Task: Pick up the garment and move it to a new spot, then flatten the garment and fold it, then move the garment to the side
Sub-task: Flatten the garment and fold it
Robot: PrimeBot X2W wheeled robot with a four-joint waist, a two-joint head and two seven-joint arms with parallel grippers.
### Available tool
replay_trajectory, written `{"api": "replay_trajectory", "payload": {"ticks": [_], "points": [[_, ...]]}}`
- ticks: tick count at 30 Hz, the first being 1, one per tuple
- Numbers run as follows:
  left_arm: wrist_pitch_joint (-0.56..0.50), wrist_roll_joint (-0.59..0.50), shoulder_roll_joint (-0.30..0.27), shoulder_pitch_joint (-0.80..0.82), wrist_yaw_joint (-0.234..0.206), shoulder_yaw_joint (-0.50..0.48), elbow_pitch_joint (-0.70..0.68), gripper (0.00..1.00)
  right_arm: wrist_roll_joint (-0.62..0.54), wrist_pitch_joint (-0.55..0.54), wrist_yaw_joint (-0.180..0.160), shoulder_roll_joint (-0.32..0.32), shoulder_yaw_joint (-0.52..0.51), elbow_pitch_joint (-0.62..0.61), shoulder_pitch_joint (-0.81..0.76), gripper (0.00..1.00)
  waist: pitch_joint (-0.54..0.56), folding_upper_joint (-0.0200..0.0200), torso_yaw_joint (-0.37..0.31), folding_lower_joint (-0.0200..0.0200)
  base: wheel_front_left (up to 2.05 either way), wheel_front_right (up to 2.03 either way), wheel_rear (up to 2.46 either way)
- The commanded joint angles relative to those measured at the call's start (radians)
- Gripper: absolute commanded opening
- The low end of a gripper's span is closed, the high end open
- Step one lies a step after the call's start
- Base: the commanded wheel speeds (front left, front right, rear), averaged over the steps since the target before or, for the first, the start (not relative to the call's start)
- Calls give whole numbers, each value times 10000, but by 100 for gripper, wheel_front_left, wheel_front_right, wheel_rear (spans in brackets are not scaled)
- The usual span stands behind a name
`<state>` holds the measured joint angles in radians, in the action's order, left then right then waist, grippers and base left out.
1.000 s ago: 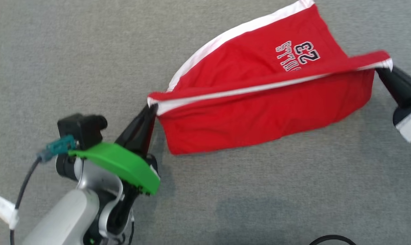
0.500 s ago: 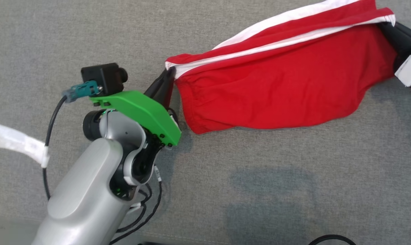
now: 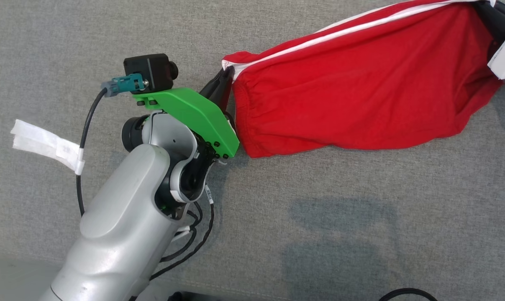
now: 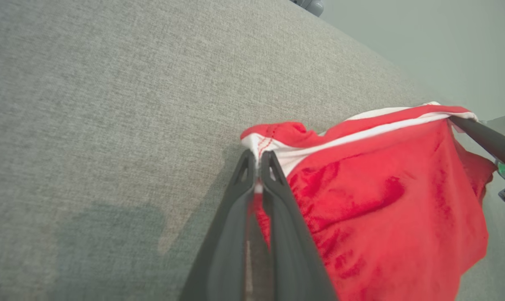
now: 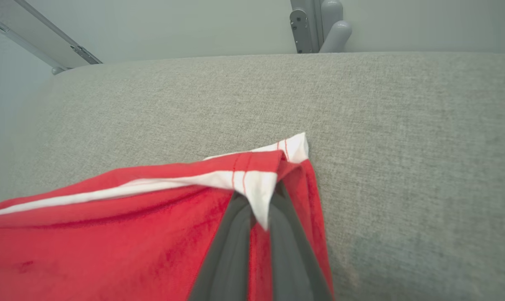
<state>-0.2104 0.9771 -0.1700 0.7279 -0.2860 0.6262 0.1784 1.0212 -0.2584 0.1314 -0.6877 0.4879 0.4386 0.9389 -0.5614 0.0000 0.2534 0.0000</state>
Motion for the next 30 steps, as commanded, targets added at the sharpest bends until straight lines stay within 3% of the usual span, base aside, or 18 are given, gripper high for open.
{"api": "replay_trajectory", "payload": {"ticks": [1,3,4,5,6,8,9,10,14,18,24,30], "points": [[35,6,16,103,43,-8,77,0,-106,90,-17,-56,56,78,140,0,3,0,4,0,0,0,0],[50,17,42,73,93,17,155,0,-124,171,-17,-12,222,183,224,0,5,0,6,0,0,0,0],[59,30,57,65,108,23,190,0,-200,295,-17,-17,301,192,291,12,1,0,3,0,0,0,0],[76,45,79,62,102,9,231,5,-258,448,-17,-35,355,225,341,84,1,0,1,0,0,0,0],[115,60,100,55,74,-24,263,20,-231,582,-17,0,379,298,350,100,10,0,-3,0,0,0,0],[158,116,117,13,64,-62,301,44,-264,823,-17,64,457,420,397,100,37,0,-37,0,0,0,0],[170,123,104,-22,63,-70,299,69,-244,878,-17,106,516,448,430,100,57,0,-71,0,0,0,0],[187,121,76,-71,61,-85,291,100,-171,955,-17,137,579,419,436,100,90,0,-110,0,0,0,0],[417,-231,-268,-327,107,35,67,100,187,1143,-17,49,809,-54,117,100,352,0,-331,0,0,0,0],[1142,-1598,-1212,-639,12,591,-821,100,133,1375,-17,-193,965,-552,-266,100,702,0,-711,0,0,0,0],[2460,-2960,-2274,-1988,-994,690,-2615,100,-919,1426,-17,-140,717,-250,-673,100,1096,0,-976,0,0,0,0],[3824,-3337,-2349,-3452,-1738,480,-3209,100,-2182,455,-17,784,-49,1287,-402,100,981,0,-491,0,0,0,0]]}}
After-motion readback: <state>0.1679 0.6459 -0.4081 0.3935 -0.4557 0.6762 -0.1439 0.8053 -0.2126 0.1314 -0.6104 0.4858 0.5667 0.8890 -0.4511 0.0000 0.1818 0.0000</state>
